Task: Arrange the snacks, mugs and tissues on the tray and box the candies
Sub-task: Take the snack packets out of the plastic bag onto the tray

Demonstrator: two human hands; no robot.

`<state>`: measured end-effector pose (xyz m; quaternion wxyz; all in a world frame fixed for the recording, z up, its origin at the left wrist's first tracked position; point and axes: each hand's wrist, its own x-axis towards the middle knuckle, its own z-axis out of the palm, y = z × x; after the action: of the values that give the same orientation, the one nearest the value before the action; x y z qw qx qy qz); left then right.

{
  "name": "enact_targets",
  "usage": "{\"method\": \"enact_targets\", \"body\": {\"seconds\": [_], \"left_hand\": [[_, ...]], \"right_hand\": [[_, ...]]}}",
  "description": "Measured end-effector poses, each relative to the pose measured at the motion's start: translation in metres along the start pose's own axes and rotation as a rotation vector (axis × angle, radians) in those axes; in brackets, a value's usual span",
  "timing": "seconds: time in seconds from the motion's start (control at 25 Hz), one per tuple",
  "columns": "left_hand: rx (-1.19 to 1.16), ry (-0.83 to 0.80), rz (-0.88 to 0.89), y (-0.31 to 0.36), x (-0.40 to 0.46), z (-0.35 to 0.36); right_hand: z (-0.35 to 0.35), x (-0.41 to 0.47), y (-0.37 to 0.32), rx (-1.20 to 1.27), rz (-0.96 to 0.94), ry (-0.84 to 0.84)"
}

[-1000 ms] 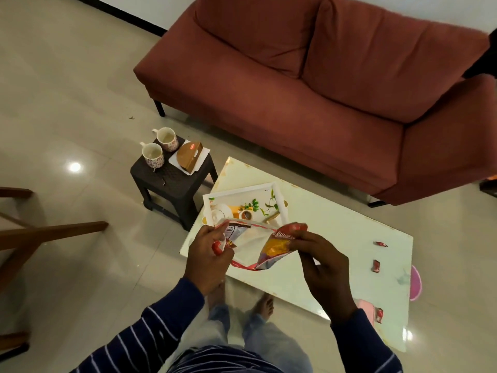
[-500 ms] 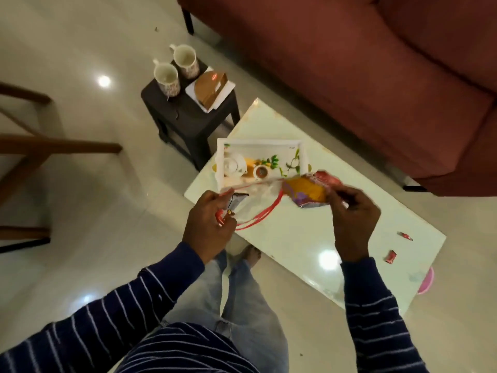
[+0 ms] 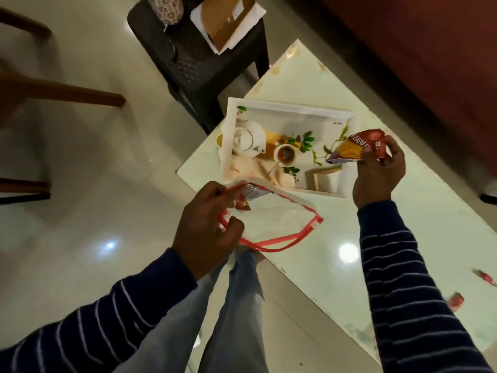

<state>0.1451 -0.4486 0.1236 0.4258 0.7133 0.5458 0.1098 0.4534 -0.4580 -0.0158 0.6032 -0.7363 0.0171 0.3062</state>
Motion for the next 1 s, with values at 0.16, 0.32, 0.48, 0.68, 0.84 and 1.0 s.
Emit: {"method": "enact_targets", "body": {"seconds": [0.16,0.32,0.48,0.68,0.84,1.0], "left_hand": [[-0.085,0.004,0.003,0.002,0.010,0.015],[-0.091,0.049,0.046,0.009,0.020,0.026],[-0.044,0.053,0.103,0.011,0.032,0.029],[-0.024,0.002,0.076,0.016,0.040,0.033],[-0.018,-0.117,0.137,0.019,0.042,0.035],[-0.016,-0.207,0.139,0.025,0.048,0.037]], "right_hand": [[0.023,0.030,0.026,0.110,0.101,-0.100],[0.031,0.050,0.042,0.012,0.186,-0.088],[0.009,0.025,0.037,-0.300,0.068,0.094],[-0.027,-0.084,-0.024,-0.071,-0.029,-0.192],[-0.026,-0.157,-0.049,-0.259,-0.030,-0.642],[0.000,-0.155,-0.032,-0.781,-0.131,-0.795]]}}
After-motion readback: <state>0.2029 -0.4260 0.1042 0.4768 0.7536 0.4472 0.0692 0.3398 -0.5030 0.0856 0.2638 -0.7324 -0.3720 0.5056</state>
